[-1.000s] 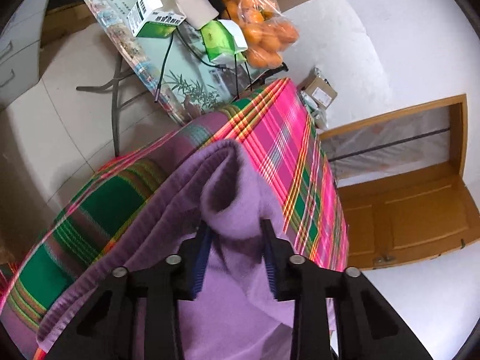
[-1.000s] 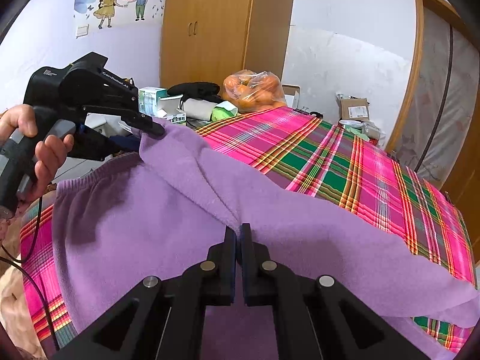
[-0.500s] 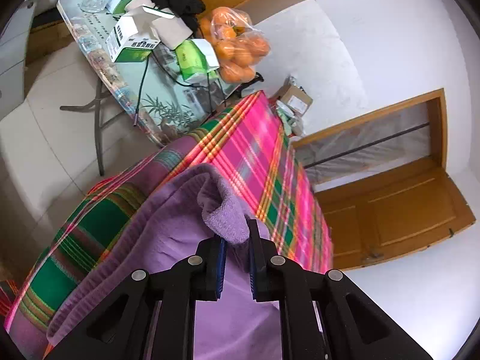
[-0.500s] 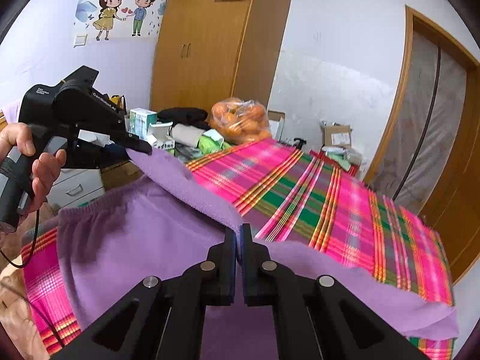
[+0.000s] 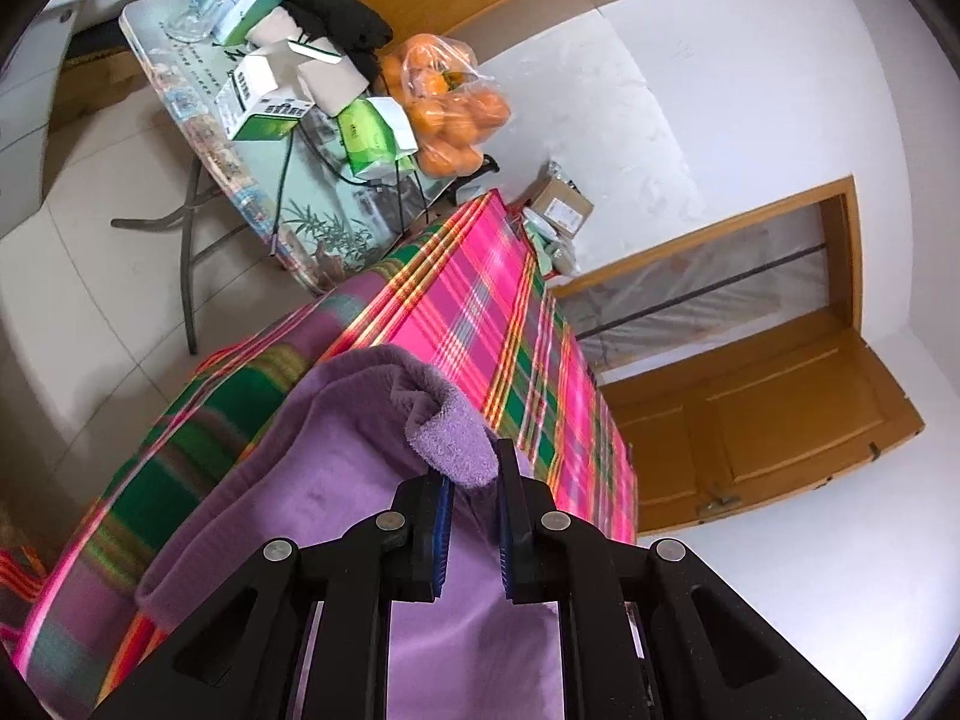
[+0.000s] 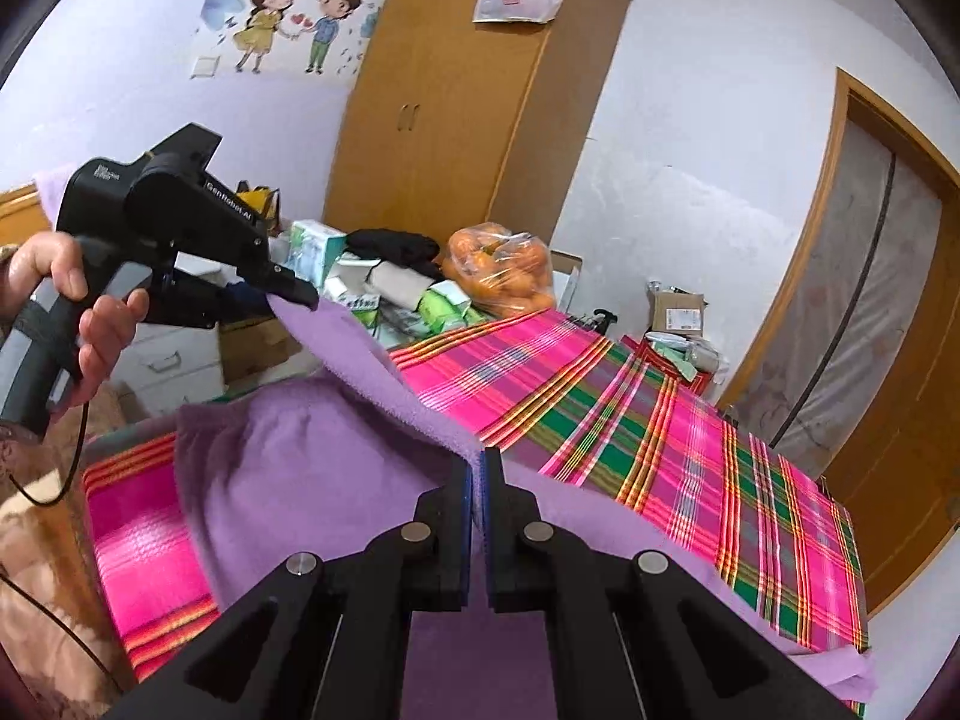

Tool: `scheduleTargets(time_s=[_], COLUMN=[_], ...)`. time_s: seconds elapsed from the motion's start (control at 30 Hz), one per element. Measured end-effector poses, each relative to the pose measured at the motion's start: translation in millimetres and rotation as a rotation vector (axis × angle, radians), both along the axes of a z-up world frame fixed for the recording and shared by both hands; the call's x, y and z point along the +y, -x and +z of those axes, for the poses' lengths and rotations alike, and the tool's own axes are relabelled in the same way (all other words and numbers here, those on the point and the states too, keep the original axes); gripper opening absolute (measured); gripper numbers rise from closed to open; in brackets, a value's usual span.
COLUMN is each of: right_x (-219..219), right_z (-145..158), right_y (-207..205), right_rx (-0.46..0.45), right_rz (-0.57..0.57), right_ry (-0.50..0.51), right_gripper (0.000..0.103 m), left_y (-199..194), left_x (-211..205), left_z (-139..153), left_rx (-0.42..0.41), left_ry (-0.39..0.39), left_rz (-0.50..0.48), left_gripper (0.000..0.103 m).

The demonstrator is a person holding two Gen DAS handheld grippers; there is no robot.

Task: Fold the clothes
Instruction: 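Lift the towel with both grippers and carry it across the bed, folding it over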

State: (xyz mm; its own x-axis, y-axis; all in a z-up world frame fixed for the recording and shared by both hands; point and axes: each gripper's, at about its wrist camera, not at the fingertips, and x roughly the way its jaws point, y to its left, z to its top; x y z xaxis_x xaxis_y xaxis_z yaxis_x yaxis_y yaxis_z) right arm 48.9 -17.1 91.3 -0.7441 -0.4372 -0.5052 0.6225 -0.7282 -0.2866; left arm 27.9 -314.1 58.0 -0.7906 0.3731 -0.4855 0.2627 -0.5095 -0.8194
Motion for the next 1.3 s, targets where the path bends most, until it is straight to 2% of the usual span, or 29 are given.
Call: scheduleTargets(time_s=[0.2, 0.43, 0.7, 1.03, 1.3], right_x=[-2, 1, 1, 3, 7], right_z=[-19, -39, -64, -87, -95], right_y=[-22, -41, -51, -52, -51], right_rx=[-0.043, -0.096, -0.161, -0.24, -0.3], right_rz=[0.038, 0.059, 0.081, 0.091, 0.094], right_ry=[-0.034, -0.047, -0.072, -0.077, -0.056], right_gripper=[0.003, 0.003, 0.003, 0.003, 0.004], left_y=[-31, -57, -76, -82, -83], left_x=[-3, 0, -2, -4, -4], left_z=[-16, -34, -61, -82, -85], left_rx=[-0.019, -0.042, -0.094, -0.134, -0.138], left_ry=[-0.024, -0.016, -0.03, -0.056, -0.067], left_rz=[0.02, 0.046, 0.081, 0.111, 0.111], left_gripper=[0.013, 0.013, 0.013, 0.013, 0.013])
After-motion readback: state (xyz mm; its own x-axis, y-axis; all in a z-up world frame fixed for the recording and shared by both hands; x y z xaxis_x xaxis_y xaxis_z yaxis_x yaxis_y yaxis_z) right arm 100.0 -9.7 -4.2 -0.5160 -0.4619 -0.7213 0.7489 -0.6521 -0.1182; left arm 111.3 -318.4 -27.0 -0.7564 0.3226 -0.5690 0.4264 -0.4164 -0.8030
